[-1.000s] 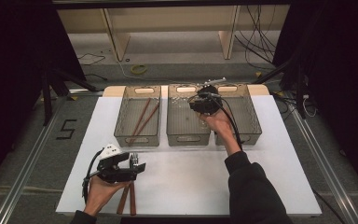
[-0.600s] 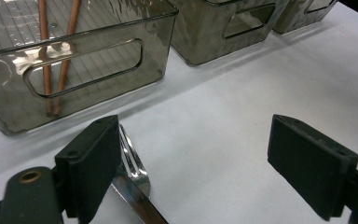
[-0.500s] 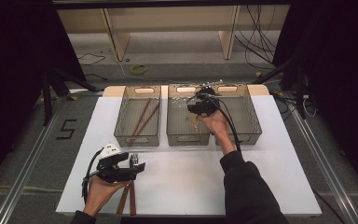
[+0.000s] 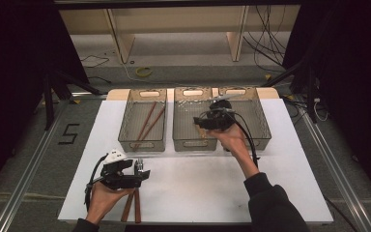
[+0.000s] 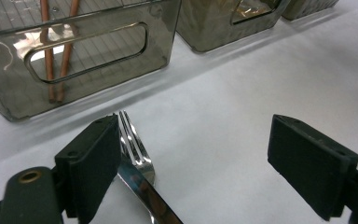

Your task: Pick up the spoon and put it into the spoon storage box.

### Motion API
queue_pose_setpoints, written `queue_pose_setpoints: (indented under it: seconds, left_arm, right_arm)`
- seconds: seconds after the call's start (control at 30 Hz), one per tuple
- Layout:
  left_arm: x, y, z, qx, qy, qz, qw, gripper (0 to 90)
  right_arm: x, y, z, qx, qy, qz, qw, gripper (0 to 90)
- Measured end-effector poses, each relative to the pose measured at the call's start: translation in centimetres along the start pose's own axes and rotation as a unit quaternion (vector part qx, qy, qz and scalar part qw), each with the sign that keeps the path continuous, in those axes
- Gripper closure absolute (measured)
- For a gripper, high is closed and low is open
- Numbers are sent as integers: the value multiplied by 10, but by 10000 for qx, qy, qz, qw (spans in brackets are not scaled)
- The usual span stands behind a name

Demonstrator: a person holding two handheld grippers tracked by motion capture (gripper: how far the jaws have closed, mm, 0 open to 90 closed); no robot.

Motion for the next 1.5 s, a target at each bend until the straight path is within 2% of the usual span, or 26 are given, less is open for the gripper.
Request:
queue_pose_setpoints:
  seconds: [0.33,0.4,0.43,0.7,0.87,0.97,1.2,1.4,1.5]
  left_arm:
    - [0,1,-3,165,-33,72,9998,167]
    - [-1,1,-3,208,-6,79,9998,167]
    - [-1,1,-4,285,-59,78,9995,168]
    - [-1,3,-4,296,-9,109,9995,171]
    - [-2,5,-4,353,-82,64,9993,178]
    - [-1,6,-6,390,-38,45,9992,189]
    - [0,10,-13,609,-68,-34,9981,238]
    - [-7,11,-16,780,-262,-91,9966,307]
    - [-12,11,-18,831,-363,-202,9957,379]
  right_arm:
    - [11,45,-33,-198,198,156,9995,366]
    - [11,52,-40,-201,201,165,9995,363]
    - [11,55,-44,-198,211,164,9994,362]
    - [4,74,-78,-120,149,214,9996,357]
    - [-2,82,-96,-92,54,222,9997,356]
    - [-3,85,-104,-73,26,236,9997,355]
    - [-1,87,-120,31,96,263,9996,355]
    - [0,88,-132,135,96,312,9994,355]
    - [0,89,-136,195,52,323,9993,355]
Point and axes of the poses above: each handheld gripper's, and its own axes: y roughly backward along the jaws, z roughly out of its top, x roughly to its left, the point moved 7 cm from there along -y, roughly forward along the jaws, and after that the axes turned 5 degrees about -y, right-handed, at the moved point
